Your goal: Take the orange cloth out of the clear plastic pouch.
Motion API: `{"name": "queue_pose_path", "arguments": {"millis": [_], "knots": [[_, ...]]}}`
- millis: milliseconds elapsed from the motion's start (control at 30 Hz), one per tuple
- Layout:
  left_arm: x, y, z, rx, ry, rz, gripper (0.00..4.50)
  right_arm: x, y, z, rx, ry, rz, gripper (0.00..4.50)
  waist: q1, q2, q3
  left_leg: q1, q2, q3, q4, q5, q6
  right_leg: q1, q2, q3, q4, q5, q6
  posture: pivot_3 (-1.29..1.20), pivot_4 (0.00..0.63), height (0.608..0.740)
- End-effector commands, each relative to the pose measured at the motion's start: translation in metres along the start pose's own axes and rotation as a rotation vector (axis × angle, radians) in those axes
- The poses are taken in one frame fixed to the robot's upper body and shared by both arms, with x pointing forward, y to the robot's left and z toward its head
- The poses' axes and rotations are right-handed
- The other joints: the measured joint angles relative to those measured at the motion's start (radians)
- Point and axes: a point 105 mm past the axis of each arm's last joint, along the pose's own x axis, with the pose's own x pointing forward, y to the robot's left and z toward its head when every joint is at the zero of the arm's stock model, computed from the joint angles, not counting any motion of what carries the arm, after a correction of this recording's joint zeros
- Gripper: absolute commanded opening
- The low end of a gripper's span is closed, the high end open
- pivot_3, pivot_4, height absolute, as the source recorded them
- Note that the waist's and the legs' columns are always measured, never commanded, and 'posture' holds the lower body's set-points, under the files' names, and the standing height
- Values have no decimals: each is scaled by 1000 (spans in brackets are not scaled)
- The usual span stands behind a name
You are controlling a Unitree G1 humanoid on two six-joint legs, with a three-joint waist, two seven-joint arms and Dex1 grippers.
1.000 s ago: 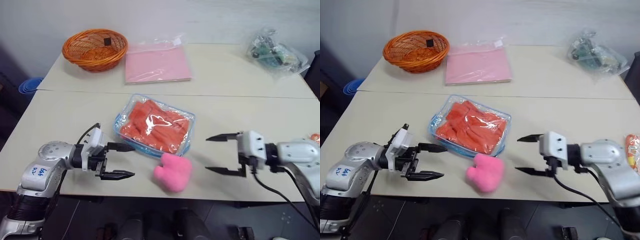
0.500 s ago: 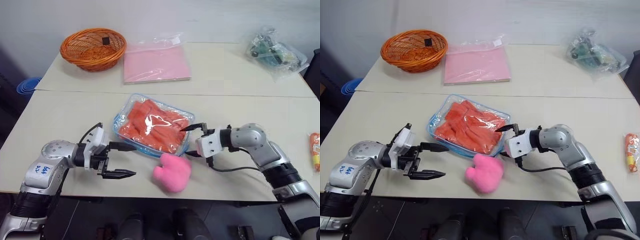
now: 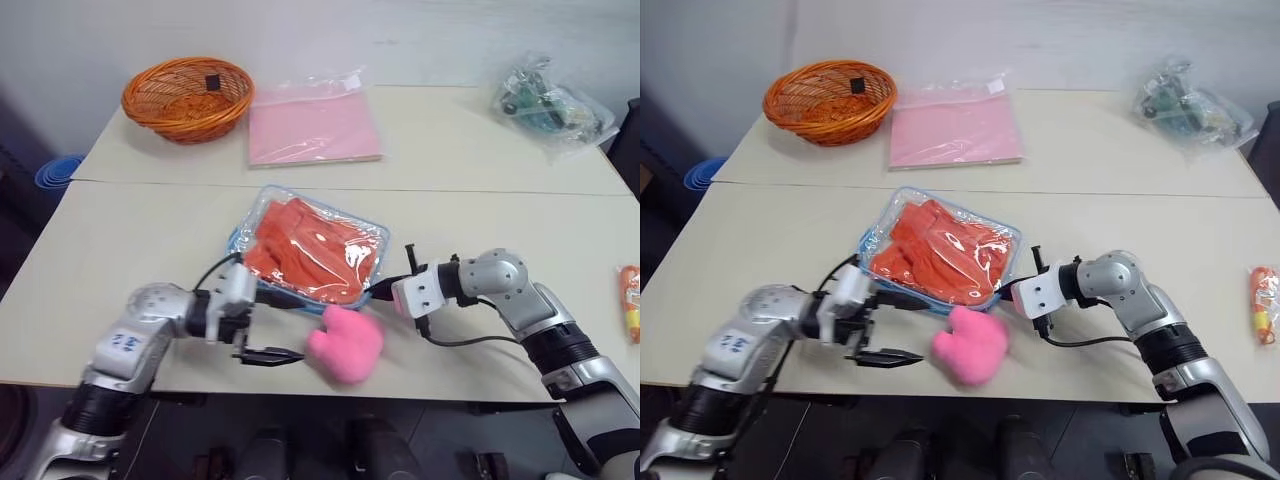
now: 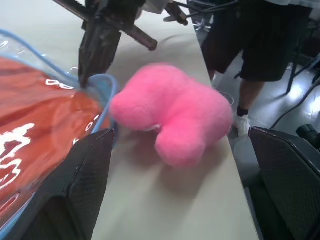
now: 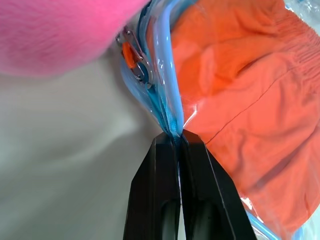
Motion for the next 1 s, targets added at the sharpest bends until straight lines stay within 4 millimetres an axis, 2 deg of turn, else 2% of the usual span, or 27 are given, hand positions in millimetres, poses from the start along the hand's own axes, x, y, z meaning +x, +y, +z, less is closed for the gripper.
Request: {"name": "queue_pose_path", "arguments": {"millis": [33, 67, 167, 300, 500, 633, 867, 1000], "knots": [[31, 10, 0, 53, 23, 30, 4500, -10, -10, 0, -20, 9, -30, 19, -1, 0, 0, 0, 0, 0, 0, 0, 0, 0, 0, 0, 0, 0, 0, 0, 150, 740], [41, 12, -2, 56, 30, 34, 4500, -10, -10, 0, -17, 8, -28, 19, 0, 0, 0, 0, 0, 0, 0, 0, 0, 0, 0, 0, 1, 0, 0, 0, 150, 740], [53, 11, -14, 112, 112, 26, 3922, -11, -10, 1, -11, 6, -30, 0, -4, 0, 0, 0, 0, 0, 0, 0, 0, -1, 0, 0, 1, 0, 0, 0, 150, 740], [58, 7, -20, 119, 143, -5, 2792, -16, -9, 0, -3, 13, -33, 0, -2, 0, 0, 1, 0, 0, 0, 1, -1, -1, 0, 0, 2, 0, 0, 0, 150, 740], [59, 14, -10, 152, 108, 11, 1000, -25, -11, -5, 9, 33, -58, 0, 5, 0, 0, 1, 0, 0, 1, 1, -1, 1, 0, 0, 1, 0, 0, 0, 150, 740], [48, 19, 3, 175, 54, 9, 74, -36, -6, -9, 24, 41, -54, 0, 8, 0, 0, 0, 0, 0, 1, 1, -1, 0, 0, 0, 1, 0, 0, 0, 150, 740], [9, 33, -1, 140, 75, 11, 15, -61, 10, -13, 47, 14, -5, 0, 2, 0, 0, 0, 0, 0, 1, 1, -1, 0, 0, 0, 1, 0, 0, 0, 150, 740], [-8, 43, -2, 94, 73, 49, 15, -67, 16, -13, 35, -8, 3, 0, -1, 0, 0, 1, 0, 0, 1, 1, -1, 0, 0, 0, 1, 0, 0, 0, 150, 740]]}}
